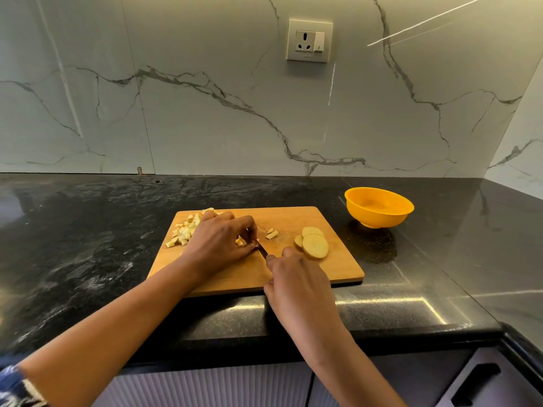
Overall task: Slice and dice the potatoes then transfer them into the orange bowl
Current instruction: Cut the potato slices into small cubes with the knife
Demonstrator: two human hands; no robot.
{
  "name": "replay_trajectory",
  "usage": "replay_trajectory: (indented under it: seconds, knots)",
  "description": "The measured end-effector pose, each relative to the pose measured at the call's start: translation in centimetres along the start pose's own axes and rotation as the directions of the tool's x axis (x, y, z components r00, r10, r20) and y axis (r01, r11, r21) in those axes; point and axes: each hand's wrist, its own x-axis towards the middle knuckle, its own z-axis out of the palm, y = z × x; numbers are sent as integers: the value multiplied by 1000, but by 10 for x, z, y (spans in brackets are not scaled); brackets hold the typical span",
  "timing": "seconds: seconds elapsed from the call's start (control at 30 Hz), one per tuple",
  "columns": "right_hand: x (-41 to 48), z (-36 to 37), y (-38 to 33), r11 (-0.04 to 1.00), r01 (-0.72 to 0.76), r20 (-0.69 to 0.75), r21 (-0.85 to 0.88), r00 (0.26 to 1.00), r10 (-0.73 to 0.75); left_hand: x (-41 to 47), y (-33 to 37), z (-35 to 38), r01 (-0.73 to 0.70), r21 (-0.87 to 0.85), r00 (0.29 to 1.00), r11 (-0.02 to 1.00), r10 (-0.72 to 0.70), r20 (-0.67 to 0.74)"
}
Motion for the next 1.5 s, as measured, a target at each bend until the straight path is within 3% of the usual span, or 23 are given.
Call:
replay_trajectory:
  seconds: [0.17, 0.37, 0.53, 0.8, 1.03, 1.13, 1.3, 1.5]
  knots:
    - [-14, -6, 6, 1000, 13, 28, 6, 1000, -13, -1, -6, -3, 23, -36, 996, 999, -26, -81]
    - [-15, -16, 21, 1000, 22, -50, 5, 999, -21, -3, -28, -22, 123, -183, 960, 975, -164, -227]
    - [-2, -2, 35, 1000, 14, -100, 15, 995, -13, -3, -36, -30, 197, -230, 944, 953, -248, -220]
    - [2, 21, 51, 999, -31, -260, 43, 965, 41, 0, -37, -21, 185, -273, 939, 944, -252, -235]
    - [0, 27, 52, 999, -11, -274, 43, 961, 22, -1, -41, -19, 180, -122, 950, 976, -204, -236]
    - [1, 28, 51, 999, -8, -275, 41, 961, 19, -1, -37, -16, 84, -31, 966, 996, -89, -244]
    - [0, 27, 50, 999, 7, -279, 41, 960, 4, 5, -19, 0, -267, 219, 950, 938, 294, -103]
    - [-2, 28, 52, 998, 17, -269, 55, 963, -1, 12, -20, 1, -320, 243, 921, 916, 360, -147]
